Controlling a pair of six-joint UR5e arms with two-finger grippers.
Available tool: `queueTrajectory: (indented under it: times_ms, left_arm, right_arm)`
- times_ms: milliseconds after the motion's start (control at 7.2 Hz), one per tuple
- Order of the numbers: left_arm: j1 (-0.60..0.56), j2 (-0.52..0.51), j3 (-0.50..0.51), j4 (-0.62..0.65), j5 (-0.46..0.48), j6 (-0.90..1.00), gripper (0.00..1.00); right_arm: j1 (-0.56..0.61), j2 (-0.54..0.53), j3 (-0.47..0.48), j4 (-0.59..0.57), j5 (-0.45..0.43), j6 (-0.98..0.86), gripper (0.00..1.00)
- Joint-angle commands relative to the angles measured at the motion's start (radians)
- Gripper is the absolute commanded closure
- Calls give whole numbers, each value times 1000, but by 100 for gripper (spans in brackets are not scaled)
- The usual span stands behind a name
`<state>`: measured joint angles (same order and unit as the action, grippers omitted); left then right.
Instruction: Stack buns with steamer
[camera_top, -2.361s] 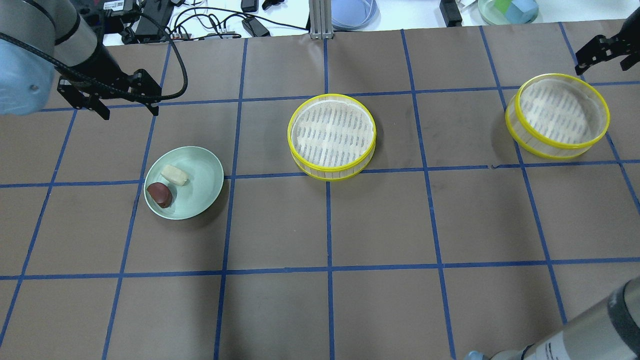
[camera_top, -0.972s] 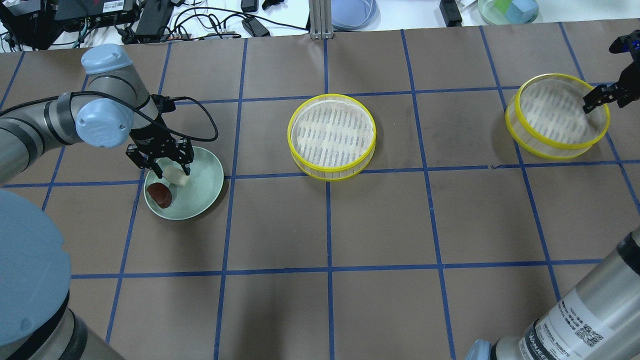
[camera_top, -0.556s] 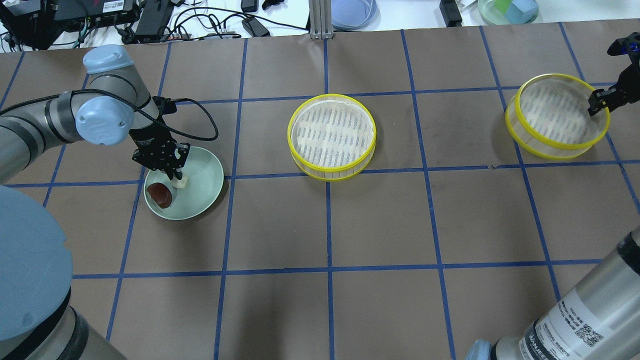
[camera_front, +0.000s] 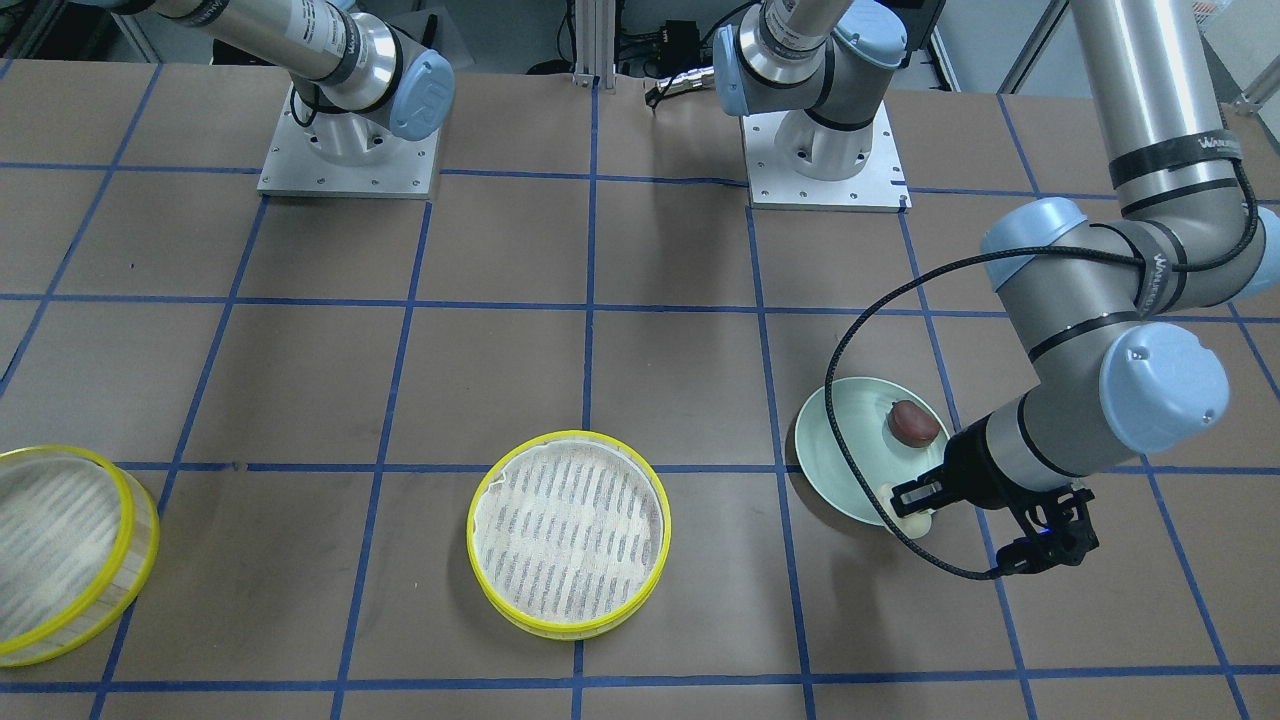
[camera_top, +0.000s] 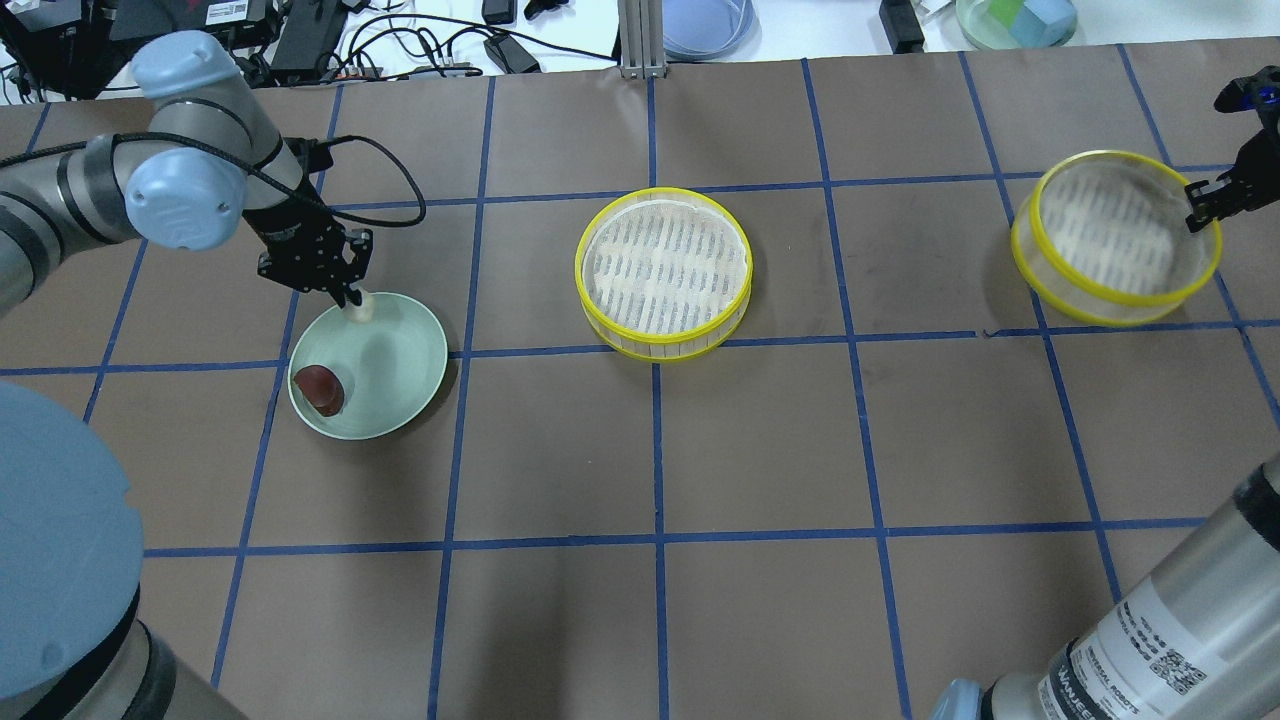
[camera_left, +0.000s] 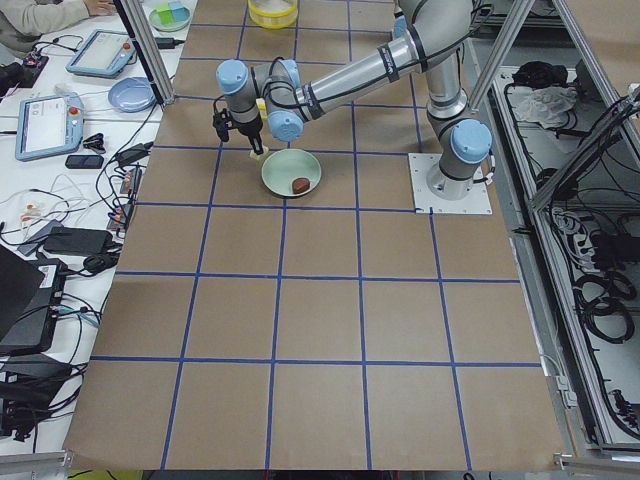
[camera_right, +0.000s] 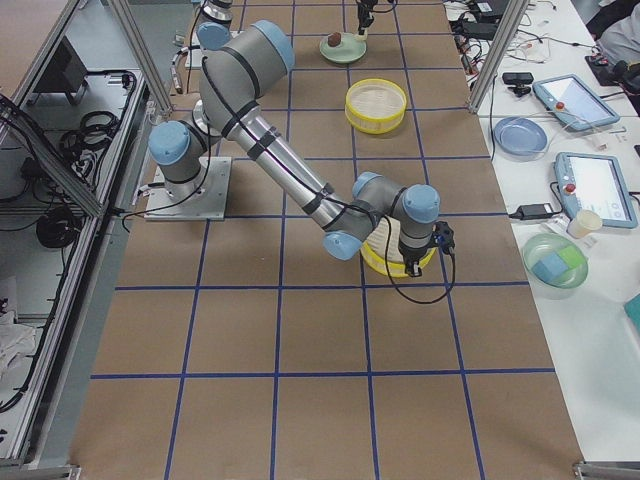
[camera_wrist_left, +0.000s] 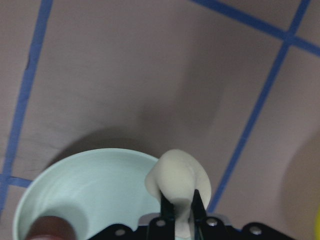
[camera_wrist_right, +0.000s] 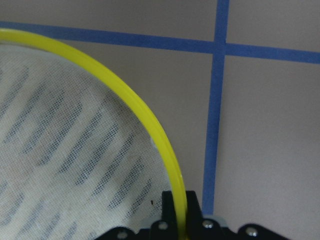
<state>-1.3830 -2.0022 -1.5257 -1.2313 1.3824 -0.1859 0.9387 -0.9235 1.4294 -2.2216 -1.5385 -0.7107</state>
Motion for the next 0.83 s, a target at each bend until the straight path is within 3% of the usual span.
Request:
queueTrajectory:
  times_ms: [0,139,278,556,694]
  left_arm:
    - [-101,-6,22,140,-164,-209,100]
    - [-173,-21,16,221,-207,-333,100]
    - [-227,-39,10,278,-256,-430,100]
    - [-316,-67,-19,288,-261,-503,100]
    - [-330,-78,-57,288,-266,-513,86]
  right_arm:
    - [12,-81,0,66,-32,29,100]
    - [29,-125,0,153,-38,86,100]
    - [66,-155,2,167,-40,105,100]
    - [167,-246,66,214,-107,229,100]
    - [202,-291,83,220,-111,259,100]
